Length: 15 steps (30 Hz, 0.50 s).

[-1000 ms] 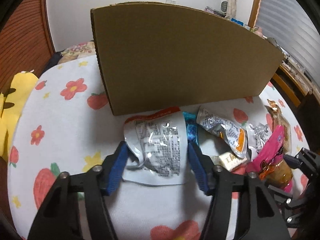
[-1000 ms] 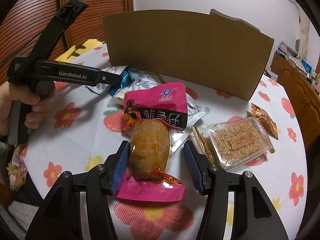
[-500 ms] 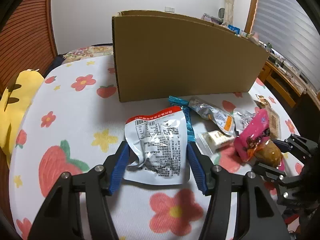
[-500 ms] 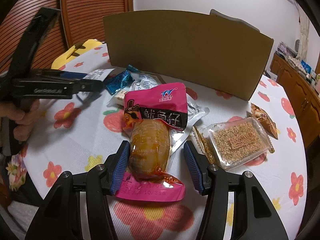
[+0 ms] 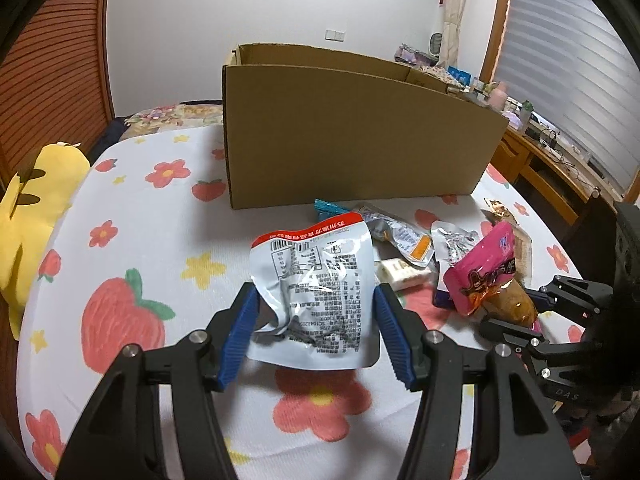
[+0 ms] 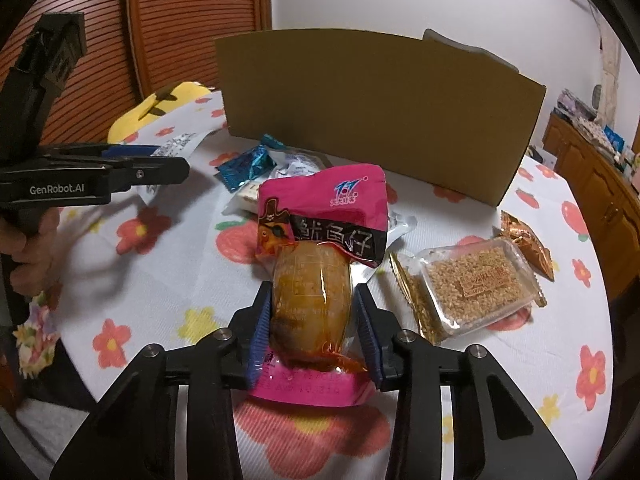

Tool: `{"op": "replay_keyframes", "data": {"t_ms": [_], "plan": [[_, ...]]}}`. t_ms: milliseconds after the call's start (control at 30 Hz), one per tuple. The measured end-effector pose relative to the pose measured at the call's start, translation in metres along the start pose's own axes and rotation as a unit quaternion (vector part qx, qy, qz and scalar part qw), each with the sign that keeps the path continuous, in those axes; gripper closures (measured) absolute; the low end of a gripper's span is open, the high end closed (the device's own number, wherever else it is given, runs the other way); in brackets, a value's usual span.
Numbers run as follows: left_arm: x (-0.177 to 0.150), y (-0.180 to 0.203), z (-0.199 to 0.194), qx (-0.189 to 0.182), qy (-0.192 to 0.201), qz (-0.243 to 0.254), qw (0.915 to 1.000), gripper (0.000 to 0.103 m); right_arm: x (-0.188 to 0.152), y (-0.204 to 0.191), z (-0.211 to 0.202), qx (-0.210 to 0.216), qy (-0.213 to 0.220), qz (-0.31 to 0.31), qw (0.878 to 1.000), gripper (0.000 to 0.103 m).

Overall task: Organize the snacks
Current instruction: 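Lift both held packets and carry them over the open box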

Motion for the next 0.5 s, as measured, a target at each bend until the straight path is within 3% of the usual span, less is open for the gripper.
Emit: {"op": "replay_keyframes", "data": {"t_ms": [500], "plan": [[0.007, 0.017, -0.017, -0.001, 0.025, 0.017, 0.9995, 0.044, 0.005, 0.010, -0.033, -0.004, 0.033, 0.021, 0.999, 0.064]]}}
Point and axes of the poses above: each gripper's, at about its wrist camera, not at the fingertips, and z roughly the way its jaws point, y to its right, x to its top, the point moved 5 cm from there along z, roughly the way its jaws point, and after that the axes turned 12 degrees about -x, right-handed, at the moved point
